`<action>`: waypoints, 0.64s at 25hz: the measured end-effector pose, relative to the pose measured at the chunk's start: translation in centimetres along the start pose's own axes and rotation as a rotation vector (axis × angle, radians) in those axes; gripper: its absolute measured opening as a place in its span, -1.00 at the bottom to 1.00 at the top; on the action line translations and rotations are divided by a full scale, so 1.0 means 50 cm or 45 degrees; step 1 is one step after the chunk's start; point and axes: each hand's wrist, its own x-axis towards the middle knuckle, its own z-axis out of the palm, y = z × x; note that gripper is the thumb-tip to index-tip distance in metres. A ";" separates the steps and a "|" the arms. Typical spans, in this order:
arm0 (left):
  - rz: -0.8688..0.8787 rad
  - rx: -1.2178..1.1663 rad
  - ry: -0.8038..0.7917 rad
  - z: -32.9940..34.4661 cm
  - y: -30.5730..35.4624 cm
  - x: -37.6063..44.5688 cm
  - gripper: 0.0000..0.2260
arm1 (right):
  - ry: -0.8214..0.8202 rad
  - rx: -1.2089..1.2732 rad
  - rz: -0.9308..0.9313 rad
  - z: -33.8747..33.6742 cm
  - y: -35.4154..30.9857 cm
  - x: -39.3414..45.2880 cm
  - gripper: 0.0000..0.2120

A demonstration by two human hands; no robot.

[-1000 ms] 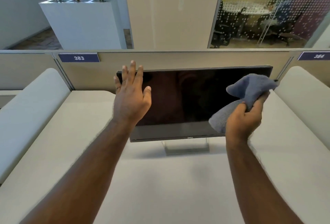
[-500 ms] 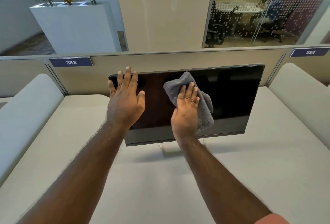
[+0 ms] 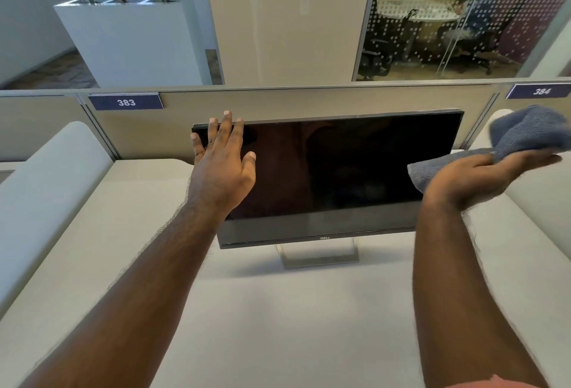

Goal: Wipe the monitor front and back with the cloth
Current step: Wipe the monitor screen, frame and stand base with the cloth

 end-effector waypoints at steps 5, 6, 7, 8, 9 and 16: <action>-0.003 0.007 -0.003 0.000 -0.001 -0.002 -0.43 | -0.607 -0.415 -0.242 0.030 0.033 -0.120 -0.42; -0.001 0.014 -0.006 -0.001 -0.001 -0.002 -0.43 | -0.736 -0.478 -0.312 0.036 0.041 -0.155 -0.39; 0.001 0.024 -0.009 -0.002 -0.002 -0.001 -0.43 | -0.834 -0.498 -0.376 0.039 0.045 -0.187 -0.38; 0.004 0.037 -0.013 -0.002 -0.002 -0.001 -0.43 | -0.901 -0.508 -0.442 0.040 0.045 -0.217 -0.36; 0.006 0.048 -0.016 -0.002 -0.002 -0.001 -0.43 | -0.944 -0.526 -0.522 0.040 0.045 -0.243 -0.34; 0.012 0.065 -0.030 -0.002 0.001 -0.002 -0.42 | -0.990 -0.618 -0.624 0.030 0.080 -0.215 -0.30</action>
